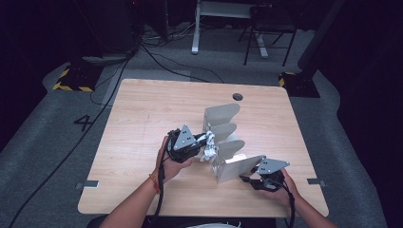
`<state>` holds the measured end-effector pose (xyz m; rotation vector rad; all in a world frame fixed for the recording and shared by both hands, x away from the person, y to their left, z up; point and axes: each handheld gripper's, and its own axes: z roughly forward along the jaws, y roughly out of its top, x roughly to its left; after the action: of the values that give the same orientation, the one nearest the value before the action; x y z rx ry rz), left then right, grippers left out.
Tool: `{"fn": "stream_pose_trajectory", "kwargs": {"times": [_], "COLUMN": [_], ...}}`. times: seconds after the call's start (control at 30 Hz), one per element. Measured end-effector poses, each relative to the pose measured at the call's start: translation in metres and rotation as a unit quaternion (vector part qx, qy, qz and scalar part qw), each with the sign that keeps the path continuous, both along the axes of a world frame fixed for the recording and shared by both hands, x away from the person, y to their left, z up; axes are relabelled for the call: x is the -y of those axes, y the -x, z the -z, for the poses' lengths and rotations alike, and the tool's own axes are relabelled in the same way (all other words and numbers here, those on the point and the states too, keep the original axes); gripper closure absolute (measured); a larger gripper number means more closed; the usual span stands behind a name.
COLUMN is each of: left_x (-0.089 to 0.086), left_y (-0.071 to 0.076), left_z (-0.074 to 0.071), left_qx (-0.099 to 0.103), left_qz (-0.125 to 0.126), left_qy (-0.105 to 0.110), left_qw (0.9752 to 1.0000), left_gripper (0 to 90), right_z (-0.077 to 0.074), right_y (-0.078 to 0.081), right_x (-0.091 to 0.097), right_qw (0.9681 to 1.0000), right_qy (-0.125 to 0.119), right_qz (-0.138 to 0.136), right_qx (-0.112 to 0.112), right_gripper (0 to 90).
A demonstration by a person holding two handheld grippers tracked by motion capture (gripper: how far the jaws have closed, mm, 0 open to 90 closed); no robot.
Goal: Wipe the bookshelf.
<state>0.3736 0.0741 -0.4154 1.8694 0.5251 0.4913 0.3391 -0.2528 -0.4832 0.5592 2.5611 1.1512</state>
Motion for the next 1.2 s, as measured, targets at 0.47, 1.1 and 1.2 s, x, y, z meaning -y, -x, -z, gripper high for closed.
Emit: {"fn": "stream_pose_trajectory", "kwargs": {"times": [0.47,1.1,1.2], "left_x": [0.005,0.004,0.004], "left_y": [0.015,-0.013,-0.017], "left_z": [0.024,0.052,0.045], "left_qx": [-0.038,-0.055,-0.044], "left_qz": [0.054,0.002,-0.014], "left_qy": [-0.019,-0.093,-0.083], "left_qw": [0.9976,0.9941,0.9955], "left_gripper": [78.0,78.2,78.1], "right_z": [0.000,-0.008,-0.013], "right_y": [0.000,0.000,0.001], "right_x": [0.000,0.011,0.014], "right_qw": [1.0000,0.9997,0.9991], "right_qy": [0.001,-0.018,-0.032], "right_qz": [0.001,0.013,0.016], "right_qx": [-0.001,0.012,0.020], "right_gripper": [61.1,61.9,62.4]}}
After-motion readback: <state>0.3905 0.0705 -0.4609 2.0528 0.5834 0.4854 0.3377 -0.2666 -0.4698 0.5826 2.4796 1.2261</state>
